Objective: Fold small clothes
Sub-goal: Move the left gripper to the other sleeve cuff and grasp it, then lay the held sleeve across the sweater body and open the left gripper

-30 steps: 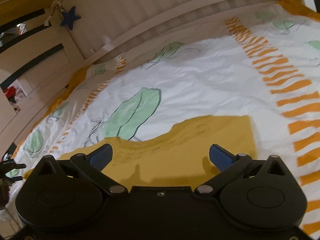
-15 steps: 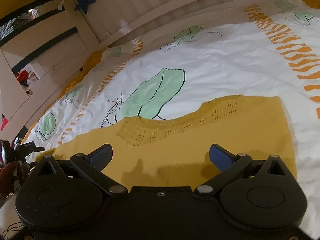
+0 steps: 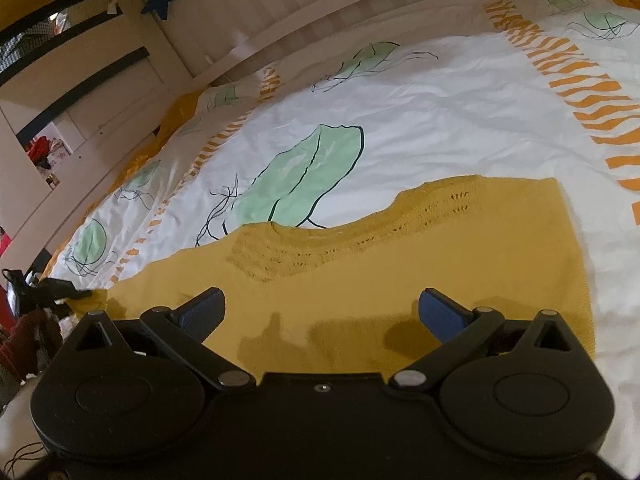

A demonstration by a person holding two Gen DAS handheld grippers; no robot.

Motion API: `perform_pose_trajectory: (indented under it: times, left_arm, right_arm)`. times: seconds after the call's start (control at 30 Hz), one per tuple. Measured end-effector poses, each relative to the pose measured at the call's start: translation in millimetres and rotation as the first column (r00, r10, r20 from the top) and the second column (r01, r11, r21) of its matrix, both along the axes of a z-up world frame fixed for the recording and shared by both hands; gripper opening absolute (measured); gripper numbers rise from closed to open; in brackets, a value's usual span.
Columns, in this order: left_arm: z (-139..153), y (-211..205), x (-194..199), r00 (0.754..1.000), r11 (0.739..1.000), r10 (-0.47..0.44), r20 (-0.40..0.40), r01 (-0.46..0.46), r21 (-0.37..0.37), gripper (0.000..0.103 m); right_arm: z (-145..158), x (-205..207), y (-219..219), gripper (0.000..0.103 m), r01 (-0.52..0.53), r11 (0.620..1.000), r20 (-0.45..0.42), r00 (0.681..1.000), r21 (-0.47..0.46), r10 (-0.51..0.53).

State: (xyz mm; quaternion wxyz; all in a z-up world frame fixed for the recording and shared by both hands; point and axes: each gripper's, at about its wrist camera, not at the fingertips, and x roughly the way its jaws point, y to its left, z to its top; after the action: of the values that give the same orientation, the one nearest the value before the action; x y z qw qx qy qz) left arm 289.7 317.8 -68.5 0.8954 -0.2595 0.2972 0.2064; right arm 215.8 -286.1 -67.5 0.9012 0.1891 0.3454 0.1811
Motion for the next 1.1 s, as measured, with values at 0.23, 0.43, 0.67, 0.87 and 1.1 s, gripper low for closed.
perform_pose_trajectory:
  times: [0.23, 0.43, 0.67, 0.87, 1.1]
  left_arm:
    - [54.9, -54.0, -2.0, 0.984, 0.989, -0.149, 0.095, 0.149, 0.007, 0.008]
    - [102.5, -128.3, -1.4, 0.935, 0.951, -0.306, 0.179, 0.308, 0.019, 0.008]
    - [125.8, -233.1, 0.0, 0.838, 0.868, -0.496, 0.227, 0.489, 0.090, 0.008]
    - [103.6, -314.7, 4.6, 0.760, 0.786, -0.615, 0.213, 0.612, 0.087, 0.008]
    - [46.4, -399.6, 3.4, 0.626, 0.632, -0.775, 0.090, 0.762, 0.145, 0.029]
  right_arm:
    - [2.4, 0.4, -5.0, 0.103, 0.017, 1.000, -0.001, 1.000, -0.008, -0.017]
    - [4.8, 2.4, -15.5, 0.103, 0.044, 0.999, -0.005, 0.999, -0.012, -0.044]
    - [17.4, 1.2, -35.8, 0.103, 0.097, 0.995, 0.023, 0.995, 0.017, -0.097]
    - [22.0, 1.7, -55.5, 0.103, 0.156, 0.987, 0.026, 0.987, 0.050, -0.157]
    - [25.4, 1.4, -75.1, 0.103, 0.206, 0.974, 0.024, 0.978, 0.090, -0.209]
